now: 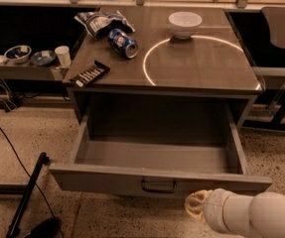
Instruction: Close top drawer
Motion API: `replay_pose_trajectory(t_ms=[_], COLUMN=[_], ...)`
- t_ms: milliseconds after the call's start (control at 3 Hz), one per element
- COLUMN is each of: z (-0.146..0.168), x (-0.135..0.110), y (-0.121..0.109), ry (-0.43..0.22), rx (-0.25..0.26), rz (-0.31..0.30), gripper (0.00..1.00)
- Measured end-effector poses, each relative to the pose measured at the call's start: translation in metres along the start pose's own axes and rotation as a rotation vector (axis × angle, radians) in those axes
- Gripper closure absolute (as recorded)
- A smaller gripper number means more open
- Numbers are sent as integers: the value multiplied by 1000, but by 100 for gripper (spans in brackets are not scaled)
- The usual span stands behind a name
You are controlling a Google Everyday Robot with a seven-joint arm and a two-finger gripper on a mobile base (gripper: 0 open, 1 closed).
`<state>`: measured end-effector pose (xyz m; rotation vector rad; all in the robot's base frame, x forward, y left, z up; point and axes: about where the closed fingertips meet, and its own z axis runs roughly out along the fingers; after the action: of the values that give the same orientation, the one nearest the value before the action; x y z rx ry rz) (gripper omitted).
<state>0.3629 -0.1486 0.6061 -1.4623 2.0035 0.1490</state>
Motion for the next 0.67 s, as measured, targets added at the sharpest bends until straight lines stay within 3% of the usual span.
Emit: replay_pose_trajectory(t_ms=[667], z=[41], x=[8], y=[-47], ry=[-86], rx=[145], rz=[181], gripper=[100])
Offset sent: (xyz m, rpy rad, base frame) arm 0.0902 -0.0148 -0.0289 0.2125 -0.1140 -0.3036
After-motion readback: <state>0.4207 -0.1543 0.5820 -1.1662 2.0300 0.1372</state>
